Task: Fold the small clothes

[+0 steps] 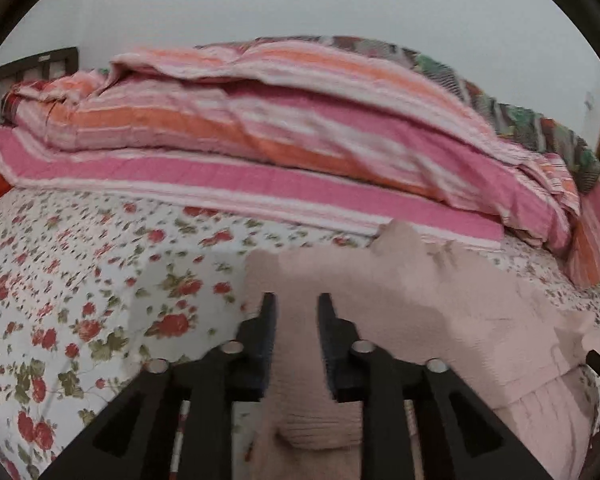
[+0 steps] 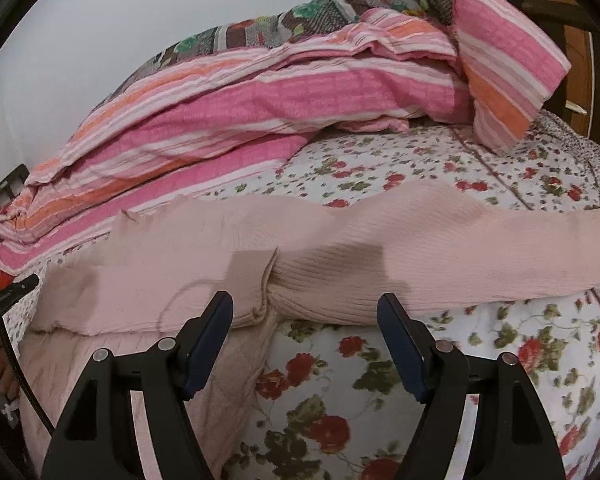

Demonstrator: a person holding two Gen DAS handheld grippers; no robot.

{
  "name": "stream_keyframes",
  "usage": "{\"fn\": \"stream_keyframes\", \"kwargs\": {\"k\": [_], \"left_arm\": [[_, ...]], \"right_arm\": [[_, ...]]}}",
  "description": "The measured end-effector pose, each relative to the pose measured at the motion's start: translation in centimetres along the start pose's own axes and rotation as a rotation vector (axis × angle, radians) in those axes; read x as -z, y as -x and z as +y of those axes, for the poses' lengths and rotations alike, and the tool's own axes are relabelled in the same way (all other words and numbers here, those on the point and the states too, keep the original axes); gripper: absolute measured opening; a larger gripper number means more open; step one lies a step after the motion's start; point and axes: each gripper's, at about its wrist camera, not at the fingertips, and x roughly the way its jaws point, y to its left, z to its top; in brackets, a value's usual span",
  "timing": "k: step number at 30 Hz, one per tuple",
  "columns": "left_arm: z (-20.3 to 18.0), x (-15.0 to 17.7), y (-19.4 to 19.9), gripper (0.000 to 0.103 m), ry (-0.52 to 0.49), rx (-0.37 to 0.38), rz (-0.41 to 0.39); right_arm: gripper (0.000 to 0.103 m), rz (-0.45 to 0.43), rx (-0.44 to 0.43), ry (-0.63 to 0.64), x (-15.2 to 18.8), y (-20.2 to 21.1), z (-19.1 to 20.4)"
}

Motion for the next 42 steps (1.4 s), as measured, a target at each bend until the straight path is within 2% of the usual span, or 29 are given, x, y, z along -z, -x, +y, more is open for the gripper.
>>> {"fn": "stream_keyframes", "kwargs": {"k": [1,2,5,7,9,11,13,15,19,22,25,28,36,40,41,42], "left_arm": [[-0.3,0.0,-0.1,0.039,-0.007,0.000,0.007],[-0.6,0.1,-0.5,0.041,-0.018,-0.008,0.027],[-0.9,0.8,-2.8,0.042,-0.028,-0.034,0.129],[-0.8,1.3,-3.9,0.042,-0.032,-0.058,0.170],[-1.0,1.4,-3.8,0.043,-0.044,-0.069,0.170],[-1.3,1.5,-3.7,0.050,-0.061,-0.077,0.165],[-1.6,1.6,-3.7,0.064,-0.077,-0.086,0.166],[-1.7,1.6,-3.7,0.070,-0.083,-0.100,0.163],[-1.1,1.2,-3.5,0.073,-0.034,-0.077,0.155],[-0.3,0.8,-3.5,0.073,0.019,-0.058,0.145],[-0.2,0.6,-3.2,0.073,0.038,-0.058,0.124],[-0.2,0.6,-3.3,0.073,0.035,-0.073,0.120],[0.0,0.8,-4.1,0.073,0.048,-0.076,0.148],[0.0,0.8,-4.3,0.073,0.047,-0.075,0.155],[0.0,0.8,-4.3,0.073,0.047,-0.075,0.156],[0.0,0.8,-4.2,0.073,0.047,-0.073,0.155]], "right_arm": [[0.074,-0.006,0.002,0.000,-0.1,0.3,-0.1],[0.074,-0.012,-0.002,-0.006,-0.1,0.6,-0.3],[0.074,-0.030,-0.010,-0.031,-0.2,1.4,-0.9],[0.074,-0.025,-0.003,-0.025,-0.4,1.8,-1.2],[0.074,-0.029,0.031,-0.019,-0.8,2.6,-1.7],[0.074,-0.049,0.068,-0.025,-1.3,3.9,-2.7],[0.074,-0.054,0.081,-0.036,-2.0,5.5,-4.4],[0.074,-0.078,0.135,-0.025,-2.3,7.2,-6.3],[0.074,-0.110,0.285,-0.034,-1.9,9.6,-11.9],[0.072,-0.063,0.323,-0.109,-1.0,9.4,-16.8],[0.064,-0.034,0.295,-0.197,0.4,8.8,-20.6],[0.064,-0.018,0.229,-0.287,1.3,7.5,-23.5],[0.064,-0.060,0.224,-0.330,0.2,5.5,-24.3],[0.062,-0.043,0.244,-0.350,-1.2,4.2,-24.9],[0.059,-0.040,0.255,-0.347,-1.4,4.1,-24.9],[0.041,-0.041,0.273,-0.339,-1.8,3.9,-24.9]]}}
